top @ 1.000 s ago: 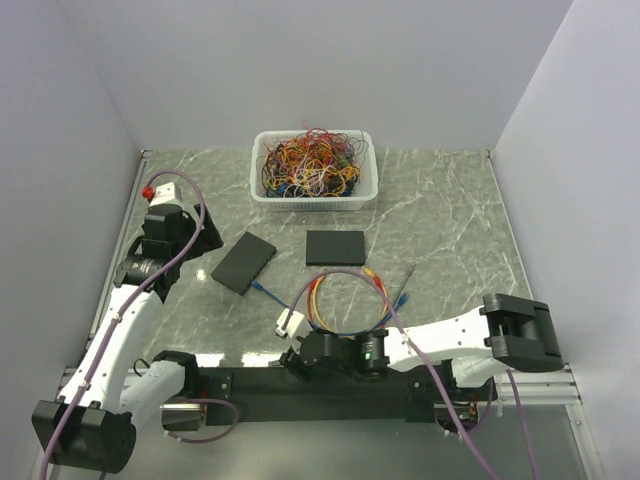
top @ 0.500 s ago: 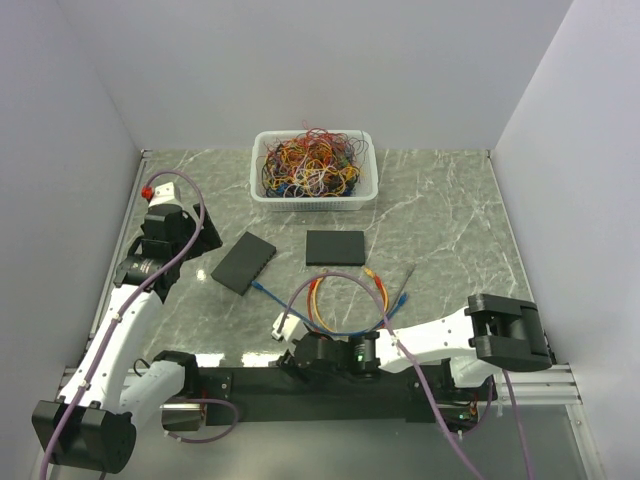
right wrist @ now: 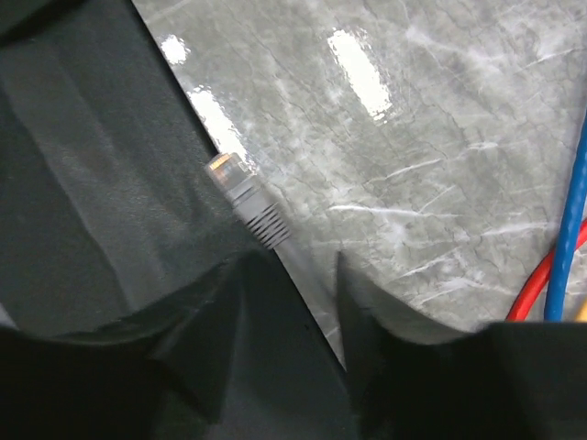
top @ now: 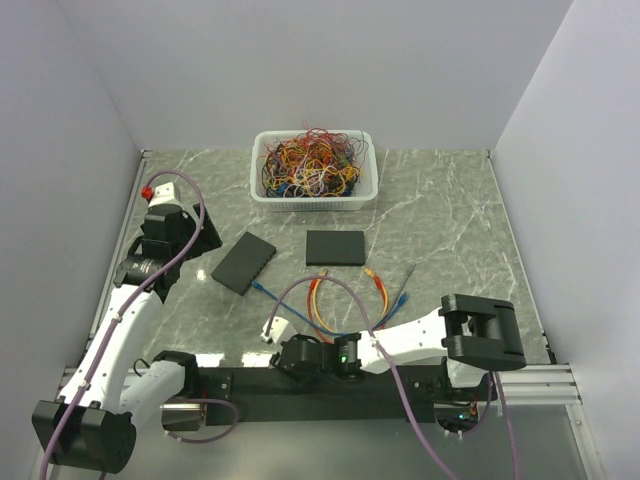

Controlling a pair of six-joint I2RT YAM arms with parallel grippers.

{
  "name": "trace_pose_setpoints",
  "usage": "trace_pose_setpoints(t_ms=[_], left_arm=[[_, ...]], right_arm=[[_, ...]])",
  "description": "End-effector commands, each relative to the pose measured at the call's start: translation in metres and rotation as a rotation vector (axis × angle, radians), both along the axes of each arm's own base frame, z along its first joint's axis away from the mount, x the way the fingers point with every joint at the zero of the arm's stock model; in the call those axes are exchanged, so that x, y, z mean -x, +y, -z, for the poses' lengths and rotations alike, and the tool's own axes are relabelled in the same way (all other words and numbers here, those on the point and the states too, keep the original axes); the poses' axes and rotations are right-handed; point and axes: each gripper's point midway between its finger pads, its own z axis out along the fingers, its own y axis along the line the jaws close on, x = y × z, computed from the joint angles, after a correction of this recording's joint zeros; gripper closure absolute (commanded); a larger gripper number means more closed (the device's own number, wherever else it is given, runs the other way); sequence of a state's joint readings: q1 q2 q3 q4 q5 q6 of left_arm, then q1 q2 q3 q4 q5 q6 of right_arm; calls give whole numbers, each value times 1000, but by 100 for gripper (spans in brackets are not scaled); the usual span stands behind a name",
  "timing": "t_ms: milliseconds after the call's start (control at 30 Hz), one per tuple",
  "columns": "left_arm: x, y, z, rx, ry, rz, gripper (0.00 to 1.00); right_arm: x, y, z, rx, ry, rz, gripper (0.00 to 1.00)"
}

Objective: Insert the plug into the switch port

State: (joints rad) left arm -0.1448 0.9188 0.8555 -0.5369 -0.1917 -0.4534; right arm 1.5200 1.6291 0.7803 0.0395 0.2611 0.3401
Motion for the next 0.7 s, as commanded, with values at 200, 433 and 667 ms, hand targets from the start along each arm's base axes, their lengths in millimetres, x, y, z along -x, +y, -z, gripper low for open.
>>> trace_pose_setpoints(t_ms=[200, 433, 667], left_arm=[[-3, 2, -11, -15, -37, -2, 6], [-3, 2, -11, -14, -37, -1, 6], [-1, -4, -27, 7, -105, 34, 5]], right_arm=[[-4, 14, 0, 4, -25, 15, 70], [-6, 13, 0, 13, -37, 22, 95], [-33, 1, -41, -78, -150, 122, 100]])
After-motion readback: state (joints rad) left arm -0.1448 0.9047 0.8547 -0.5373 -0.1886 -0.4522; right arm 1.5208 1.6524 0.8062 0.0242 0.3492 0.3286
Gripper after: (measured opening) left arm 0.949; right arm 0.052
